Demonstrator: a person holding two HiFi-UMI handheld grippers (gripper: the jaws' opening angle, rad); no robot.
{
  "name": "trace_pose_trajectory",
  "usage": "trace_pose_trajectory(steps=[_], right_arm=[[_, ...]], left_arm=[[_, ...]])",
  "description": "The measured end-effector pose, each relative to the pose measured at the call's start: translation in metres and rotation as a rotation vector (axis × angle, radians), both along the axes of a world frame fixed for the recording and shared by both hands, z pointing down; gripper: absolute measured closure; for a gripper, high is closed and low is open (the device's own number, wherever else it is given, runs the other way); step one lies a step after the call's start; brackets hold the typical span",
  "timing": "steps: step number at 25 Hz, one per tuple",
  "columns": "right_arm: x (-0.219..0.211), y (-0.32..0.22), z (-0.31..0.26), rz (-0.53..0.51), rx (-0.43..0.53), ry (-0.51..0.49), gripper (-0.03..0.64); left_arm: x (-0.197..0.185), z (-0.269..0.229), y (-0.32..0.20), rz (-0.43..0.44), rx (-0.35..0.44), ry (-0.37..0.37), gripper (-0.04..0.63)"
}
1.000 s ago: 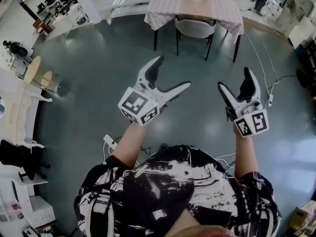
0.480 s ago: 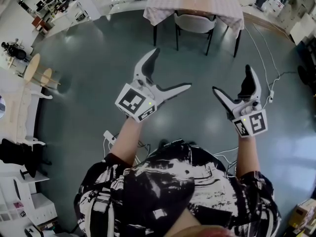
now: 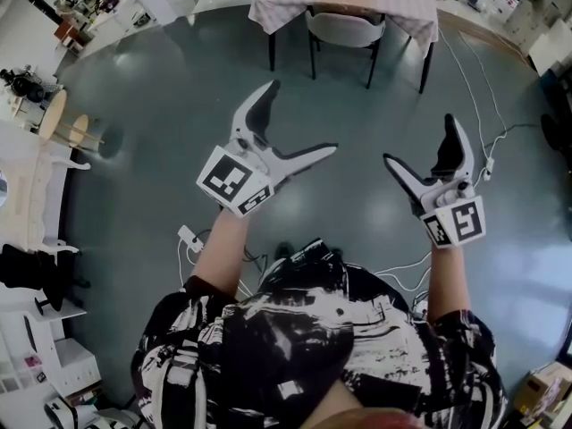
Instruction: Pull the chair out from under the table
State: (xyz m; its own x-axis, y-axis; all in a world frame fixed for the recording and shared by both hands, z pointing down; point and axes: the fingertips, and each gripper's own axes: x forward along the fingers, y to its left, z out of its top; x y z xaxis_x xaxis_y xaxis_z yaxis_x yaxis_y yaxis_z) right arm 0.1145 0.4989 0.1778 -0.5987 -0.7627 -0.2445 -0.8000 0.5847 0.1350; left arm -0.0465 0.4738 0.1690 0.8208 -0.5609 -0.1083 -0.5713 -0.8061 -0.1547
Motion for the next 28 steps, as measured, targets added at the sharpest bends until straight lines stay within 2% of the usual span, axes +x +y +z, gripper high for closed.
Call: trace_pose_trajectory(steps=[7, 13, 18, 28], right_arm=[[0.035, -0.037, 0.01, -0.006, -0.031, -0.011, 0.041], [0.021, -0.088, 0.033, -0.006, -0.052, -0.02, 0.041], [0.004, -0.162, 0.036, 0.01, -0.053, 0.015, 0.041], [-0.056, -0.316, 0.019, 0.056, -0.083, 0.044, 0.041]], left_arm=[[0.027, 0.006, -0.034, -0.028, -0.028, -0.024, 0.037], [0.014, 0.024, -0.084, -0.021, -0.027, -0.02, 0.037], [0.003, 0.028, -0.164, 0.011, -0.012, 0.015, 0.038], [-0.043, 0.016, -0.324, 0.091, -0.017, -0.006, 0.038]])
